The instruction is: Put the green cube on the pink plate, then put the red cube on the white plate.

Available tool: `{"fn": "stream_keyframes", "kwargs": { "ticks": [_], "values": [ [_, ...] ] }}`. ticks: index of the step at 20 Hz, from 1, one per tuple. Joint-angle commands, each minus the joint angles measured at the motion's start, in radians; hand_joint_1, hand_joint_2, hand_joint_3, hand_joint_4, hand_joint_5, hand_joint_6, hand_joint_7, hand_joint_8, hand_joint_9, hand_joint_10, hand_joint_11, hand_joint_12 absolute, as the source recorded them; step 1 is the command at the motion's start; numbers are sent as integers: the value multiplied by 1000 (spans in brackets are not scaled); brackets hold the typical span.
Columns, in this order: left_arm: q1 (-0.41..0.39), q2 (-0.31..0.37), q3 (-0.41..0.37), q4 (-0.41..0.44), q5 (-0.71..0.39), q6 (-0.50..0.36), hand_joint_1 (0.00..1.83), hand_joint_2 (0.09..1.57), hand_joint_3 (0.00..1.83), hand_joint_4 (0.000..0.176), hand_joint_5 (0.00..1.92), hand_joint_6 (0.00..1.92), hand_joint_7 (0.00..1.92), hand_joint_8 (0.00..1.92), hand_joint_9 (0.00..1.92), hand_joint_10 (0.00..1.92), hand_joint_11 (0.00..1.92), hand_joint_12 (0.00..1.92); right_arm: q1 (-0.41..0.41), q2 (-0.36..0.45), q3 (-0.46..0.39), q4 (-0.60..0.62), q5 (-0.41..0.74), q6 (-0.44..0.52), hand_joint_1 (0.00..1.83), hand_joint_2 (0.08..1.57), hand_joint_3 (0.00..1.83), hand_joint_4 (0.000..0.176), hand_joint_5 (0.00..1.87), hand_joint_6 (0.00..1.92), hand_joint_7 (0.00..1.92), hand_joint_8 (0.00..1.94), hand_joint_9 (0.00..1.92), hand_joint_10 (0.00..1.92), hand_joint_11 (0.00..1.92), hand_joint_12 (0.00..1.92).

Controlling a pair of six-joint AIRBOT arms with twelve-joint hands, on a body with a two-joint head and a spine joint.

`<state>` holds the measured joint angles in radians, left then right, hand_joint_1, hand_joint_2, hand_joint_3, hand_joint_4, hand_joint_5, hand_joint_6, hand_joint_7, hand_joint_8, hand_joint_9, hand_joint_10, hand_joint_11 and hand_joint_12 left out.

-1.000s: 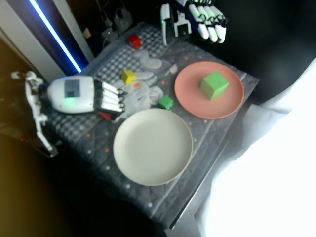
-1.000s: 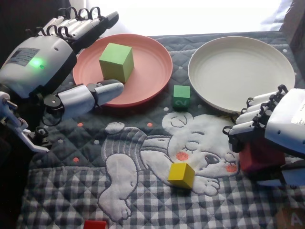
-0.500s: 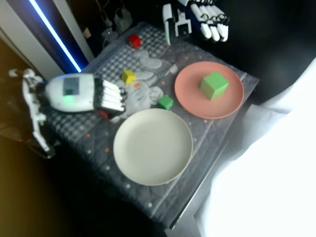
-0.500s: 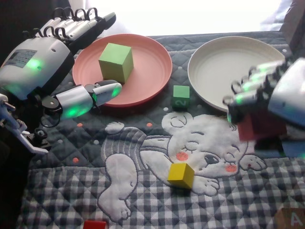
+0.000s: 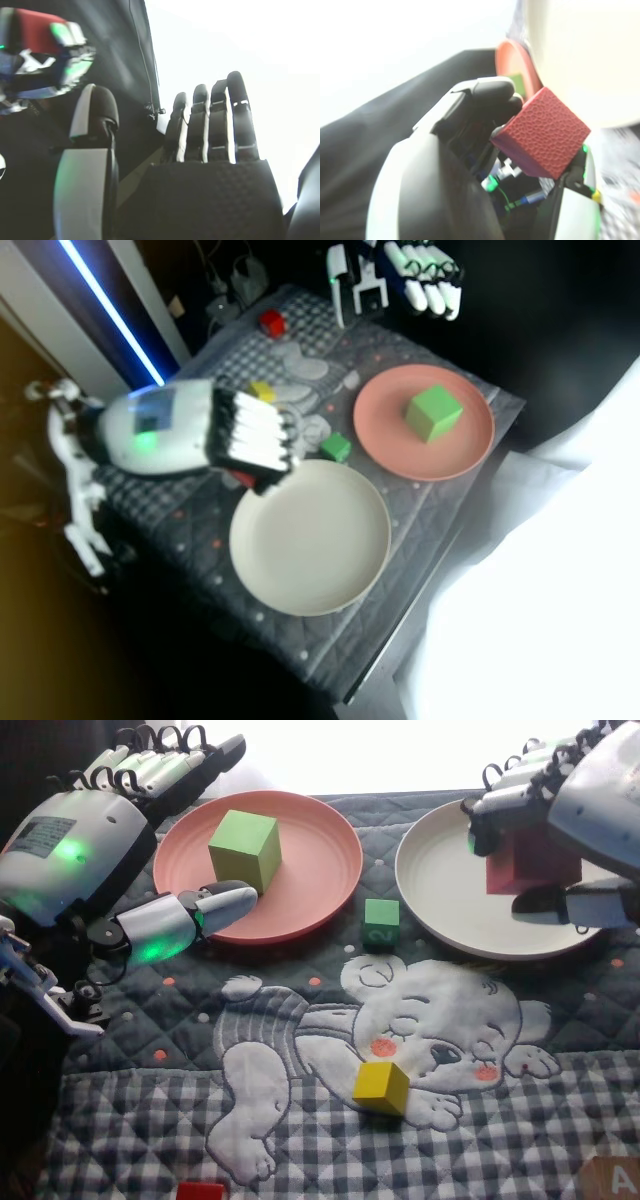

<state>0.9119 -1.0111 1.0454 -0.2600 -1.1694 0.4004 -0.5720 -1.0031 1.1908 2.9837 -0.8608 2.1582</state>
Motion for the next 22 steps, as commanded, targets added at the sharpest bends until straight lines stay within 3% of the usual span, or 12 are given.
{"fn": "stream_keyframes", "kwargs": {
  "ticks": [1,2,3,4,5,7,10,17,18,19,21,22],
  "values": [
    [-19,7,-6,22,-136,-3,602,1151,0,69,175,3,200,1,149,5,0,833,20,-2,17,25,-81,-3,1455,1208,9,0,741,1218,758,1352,688,1485,603,1781],
    [-20,7,-9,28,-142,-3,609,1152,0,74,177,4,194,0,145,3,0,815,30,-13,38,25,-56,2,1368,1222,7,0,746,1244,753,1393,681,1558,603,1743],
    [-20,8,-11,31,-149,-3,621,1159,2,60,174,1,191,0,140,0,0,720,47,-24,55,25,-9,3,1459,1212,0,0,748,1221,740,1374,666,1493,665,1742],
    [-19,9,-13,34,-157,-3,628,1161,1,53,173,1,184,1,145,2,0,726,57,-43,81,25,30,3,1370,1217,1,0,765,1236,767,1380,683,1524,650,1690],
    [-19,10,-14,36,-158,-3,647,1170,2,42,174,1,191,3,169,10,0,834,60,-57,100,25,54,3,1355,1213,0,0,761,1235,799,1358,698,1510,612,1658],
    [-20,10,-16,41,-162,-3,642,1164,0,51,174,4,209,8,195,16,0,944,60,-67,115,25,80,3,1351,1202,0,0,861,1074,772,1385,699,1528,659,1697],
    [-18,11,-19,43,-169,-3,569,1189,1,13,208,11,299,21,264,30,0,1085,60,-85,136,25,108,4,1348,1202,2,0,858,1109,794,1356,668,1529,519,1764],
    [-17,11,-21,46,-170,-3,616,1178,1,0,243,8,330,11,283,21,0,1013,58,-102,159,25,134,19,1351,1191,1,0,827,1245,803,1210,740,1437,604,1590],
    [-16,11,-21,46,-172,-3,615,1174,0,0,256,9,333,8,297,22,0,1025,57,-103,158,25,134,20,1133,1215,2,0,774,1307,677,733,572,838,397,1460],
    [-15,11,-22,46,-174,-3,614,1172,0,0,258,9,327,4,299,22,0,1027,57,-103,156,25,134,20,1171,1109,0,0,565,765,572,399,427,575,158,1395],
    [-13,11,-24,46,-179,-3,588,1174,0,0,249,2,331,3,293,14,0,1001,56,-103,153,25,134,20,1107,1000,0,0,462,265,438,45,310,192,8,1198],
    [-12,11,-25,46,-181,-3,588,1174,0,0,249,2,331,3,293,14,0,1001,56,-103,151,25,134,20,1107,1000,0,0,462,265,438,45,310,192,8,1198]
  ]
}}
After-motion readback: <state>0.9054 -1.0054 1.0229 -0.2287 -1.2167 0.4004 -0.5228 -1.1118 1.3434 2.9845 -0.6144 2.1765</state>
